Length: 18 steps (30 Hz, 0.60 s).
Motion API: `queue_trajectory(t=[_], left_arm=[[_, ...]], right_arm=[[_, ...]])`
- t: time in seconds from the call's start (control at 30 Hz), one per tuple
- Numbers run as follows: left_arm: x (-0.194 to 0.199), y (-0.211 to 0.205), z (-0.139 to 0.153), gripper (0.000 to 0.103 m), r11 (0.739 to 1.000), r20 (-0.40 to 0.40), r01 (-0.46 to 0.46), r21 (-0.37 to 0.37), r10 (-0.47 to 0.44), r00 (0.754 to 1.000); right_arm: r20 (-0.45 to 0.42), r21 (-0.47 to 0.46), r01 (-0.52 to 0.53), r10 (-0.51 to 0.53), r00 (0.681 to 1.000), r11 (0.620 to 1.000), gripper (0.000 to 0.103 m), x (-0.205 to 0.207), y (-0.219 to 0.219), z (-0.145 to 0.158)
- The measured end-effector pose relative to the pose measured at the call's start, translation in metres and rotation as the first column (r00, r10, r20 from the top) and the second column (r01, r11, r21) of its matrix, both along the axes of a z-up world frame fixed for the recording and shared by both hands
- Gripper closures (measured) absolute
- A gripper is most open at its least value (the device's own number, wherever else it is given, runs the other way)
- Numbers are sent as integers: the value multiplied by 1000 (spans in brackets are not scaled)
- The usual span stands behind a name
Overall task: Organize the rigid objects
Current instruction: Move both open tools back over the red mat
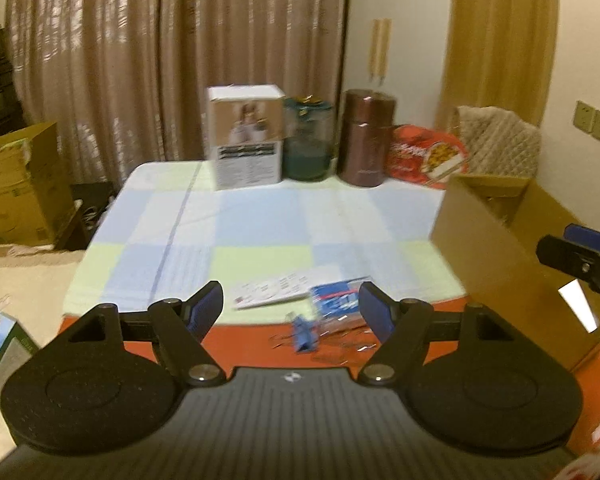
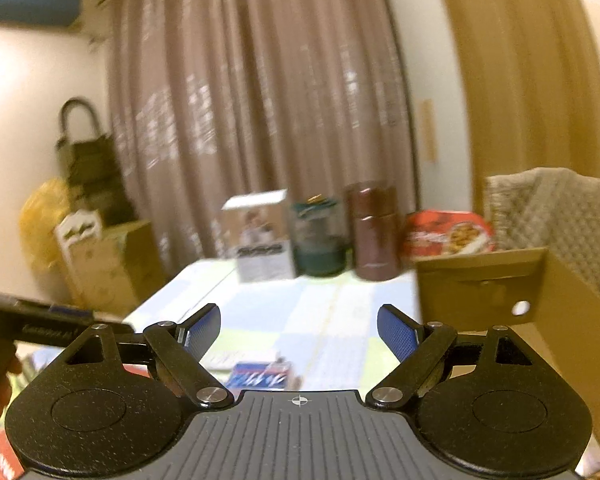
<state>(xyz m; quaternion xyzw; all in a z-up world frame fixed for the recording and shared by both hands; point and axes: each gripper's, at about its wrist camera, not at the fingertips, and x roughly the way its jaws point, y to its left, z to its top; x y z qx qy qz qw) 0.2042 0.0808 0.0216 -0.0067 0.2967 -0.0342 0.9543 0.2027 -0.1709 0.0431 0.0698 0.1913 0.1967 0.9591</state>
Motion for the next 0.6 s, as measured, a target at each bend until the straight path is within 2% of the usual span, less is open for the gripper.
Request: queue_trajectory(t=[0.1, 0.23, 0.33, 0.6], left_arm=[[-3, 14, -13, 32, 1000, -18, -23, 13, 23, 1000], [-5, 27, -32, 32, 999, -51, -42, -5, 42, 998], [-1, 30, -41, 32, 999, -66, -35, -6, 34, 997], [20, 34, -60, 32, 999, -93, 19, 50, -14, 996]], right_arm=[[-24, -31, -65, 64, 998, 997, 20, -1, 18, -10], [-70, -82, -132, 126, 990, 988, 20, 3, 35, -23], [-106, -112, -160, 148, 983, 981, 20, 10, 44, -33], [-205, -176, -206, 168, 964, 963, 20, 33, 60, -63]])
